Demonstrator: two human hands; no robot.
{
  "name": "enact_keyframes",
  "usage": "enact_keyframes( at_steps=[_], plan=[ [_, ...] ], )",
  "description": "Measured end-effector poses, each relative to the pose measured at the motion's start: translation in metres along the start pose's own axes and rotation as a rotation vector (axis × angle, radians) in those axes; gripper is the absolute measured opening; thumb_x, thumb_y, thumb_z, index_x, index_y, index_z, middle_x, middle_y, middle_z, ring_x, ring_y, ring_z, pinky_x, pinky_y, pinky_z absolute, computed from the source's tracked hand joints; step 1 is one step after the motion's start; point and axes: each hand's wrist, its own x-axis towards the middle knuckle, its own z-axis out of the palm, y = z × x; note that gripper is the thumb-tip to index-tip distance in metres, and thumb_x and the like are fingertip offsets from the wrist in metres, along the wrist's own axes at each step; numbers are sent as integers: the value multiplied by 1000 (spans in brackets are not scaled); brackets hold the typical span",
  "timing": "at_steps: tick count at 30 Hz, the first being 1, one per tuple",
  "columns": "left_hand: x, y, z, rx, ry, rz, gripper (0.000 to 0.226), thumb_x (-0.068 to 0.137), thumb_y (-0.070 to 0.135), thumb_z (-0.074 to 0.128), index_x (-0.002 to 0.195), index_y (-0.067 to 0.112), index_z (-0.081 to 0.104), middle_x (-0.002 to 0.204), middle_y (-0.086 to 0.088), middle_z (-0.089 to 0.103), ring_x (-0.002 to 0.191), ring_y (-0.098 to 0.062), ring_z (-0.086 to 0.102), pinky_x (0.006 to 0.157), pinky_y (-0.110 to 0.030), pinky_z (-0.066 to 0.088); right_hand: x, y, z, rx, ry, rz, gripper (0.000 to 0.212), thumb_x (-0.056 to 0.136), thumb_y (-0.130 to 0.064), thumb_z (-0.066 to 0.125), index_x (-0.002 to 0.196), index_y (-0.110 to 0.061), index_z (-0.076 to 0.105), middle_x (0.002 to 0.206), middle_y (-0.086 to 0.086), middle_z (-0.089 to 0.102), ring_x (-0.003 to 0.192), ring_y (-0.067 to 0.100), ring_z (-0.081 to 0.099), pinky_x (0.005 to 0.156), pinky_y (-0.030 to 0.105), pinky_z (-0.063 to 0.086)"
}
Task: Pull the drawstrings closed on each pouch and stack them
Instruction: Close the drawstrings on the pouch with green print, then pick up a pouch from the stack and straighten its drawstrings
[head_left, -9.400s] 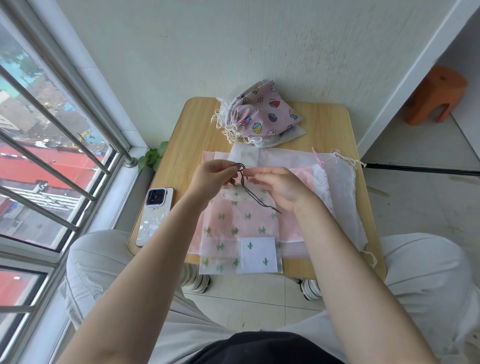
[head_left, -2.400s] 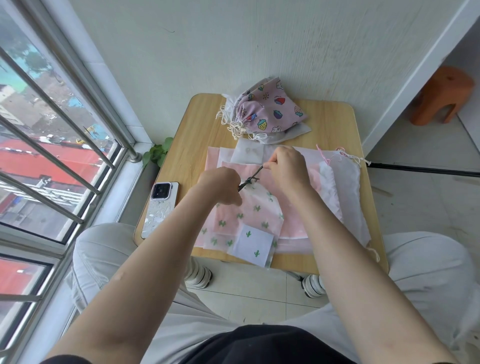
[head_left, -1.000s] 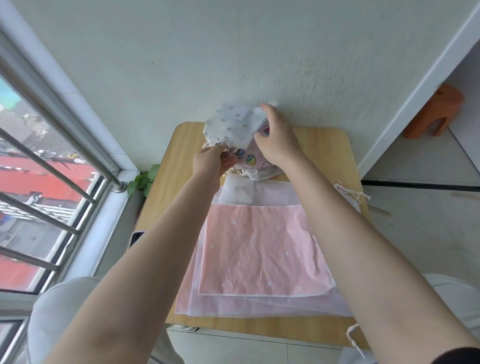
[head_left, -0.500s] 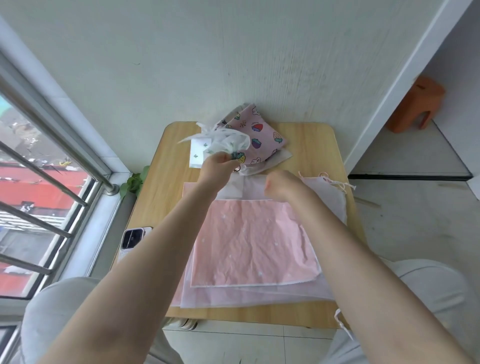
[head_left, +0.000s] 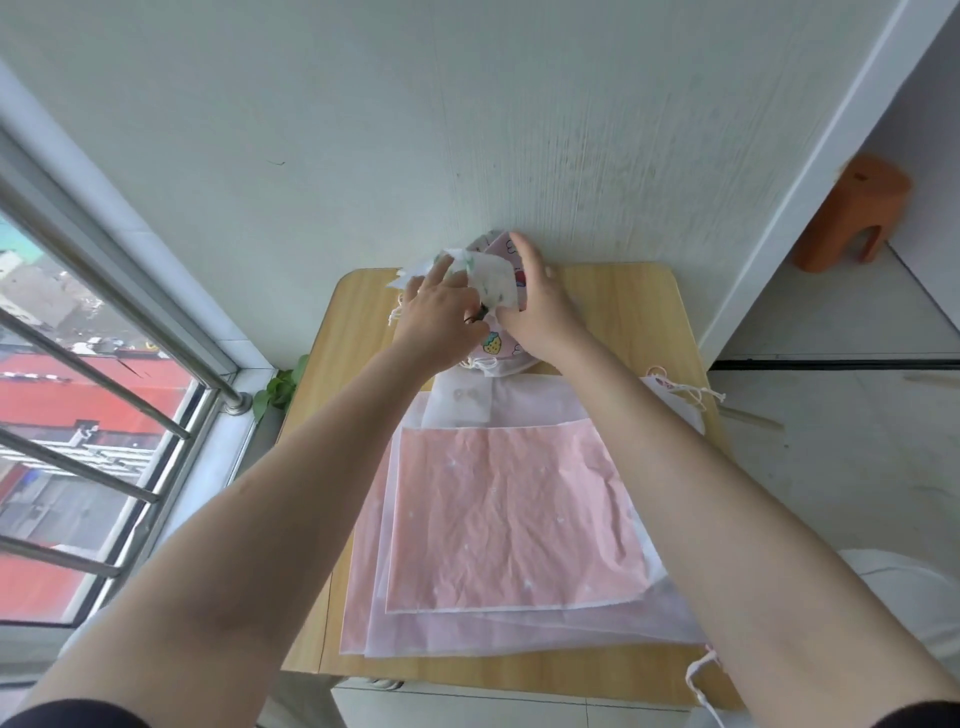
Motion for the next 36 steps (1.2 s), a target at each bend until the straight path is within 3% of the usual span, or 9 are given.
enact_keyframes(
  at_steps=[5, 10, 16, 19, 21, 24, 26, 31, 36],
  plan=[
    [22, -12, -4, 85, 7, 96, 10, 85, 19, 56, 77, 13, 59, 127, 2, 54, 151, -23, 8, 119, -48, 8, 28, -9, 13, -58, -13, -62, 76, 91, -9, 54, 152, -34, 18, 148, 11, 35, 129, 26, 43, 91, 29, 39],
    [35, -28, 4, -65, -175, -106, 11, 86, 29, 65, 83, 18, 65, 100, 1, 51, 129, -25, 41, 103, -37, 36, 39, 6, 29, -391, -154, 105, 47, 93, -22, 53, 137, -17, 39, 141, 18, 33, 117, 37, 49, 91, 44, 49],
    [12, -21, 3, -120, 78, -192, 22, 83, 44, 64, 80, 22, 70, 105, 3, 58, 113, -20, 46, 96, -38, 40, 31, 6, 27, -442, -212, 215, 39, 95, -28, 49, 130, -10, 43, 139, 18, 38, 112, 37, 52, 86, 44, 49],
    [-8, -5, 2, -102, 224, -281, 29, 86, 38, 56, 72, 15, 65, 90, 0, 55, 85, -22, 52, 66, -30, 41, 16, 4, 14, -442, -166, 253, 35, 92, -18, 54, 122, -5, 44, 122, 14, 52, 101, 34, 56, 76, 39, 49],
    [-22, 4, 8, -97, 91, -324, 31, 88, 34, 51, 68, 12, 58, 73, 0, 51, 68, -23, 51, 51, -26, 32, 4, 5, 4, -538, -253, 270, 15, 92, -13, 53, 104, -4, 53, 100, 13, 62, 79, 29, 57, 60, 29, 44],
    [-45, 14, 27, -8, -338, -232, 27, 88, 31, 53, 89, 10, 70, 86, -5, 65, 83, -26, 63, 64, -32, 51, -22, 5, -5, -678, -483, 325, 19, 92, -10, 51, 74, -4, 50, 65, 12, 57, 54, 24, 54, 51, 24, 42],
    [-60, 18, 41, 1, -467, -221, 27, 88, 30, 58, 104, 13, 72, 105, -6, 66, 97, -26, 63, 81, -37, 55, -37, 8, -7, -756, -555, 328, 20, 89, -9, 53, 70, -6, 48, 61, 10, 54, 52, 22, 53, 53, 25, 44],
    [-86, 22, 54, 4, -427, -235, 32, 90, 24, 58, 122, 22, 61, 123, -3, 55, 114, -23, 53, 88, -32, 45, -66, 9, -10, -897, -647, 350, 22, 89, -7, 59, 72, -8, 46, 79, 7, 57, 67, 25, 57, 53, 31, 45],
    [-97, 24, 47, 9, -451, -248, 22, 90, 29, 57, 109, 25, 68, 115, 4, 62, 110, -20, 57, 95, -33, 43, -79, 14, -7, -850, -531, 242, 9, 87, 1, 55, 91, -5, 60, 93, 6, 54, 93, 29, 61, 74, 31, 48]
  ],
)
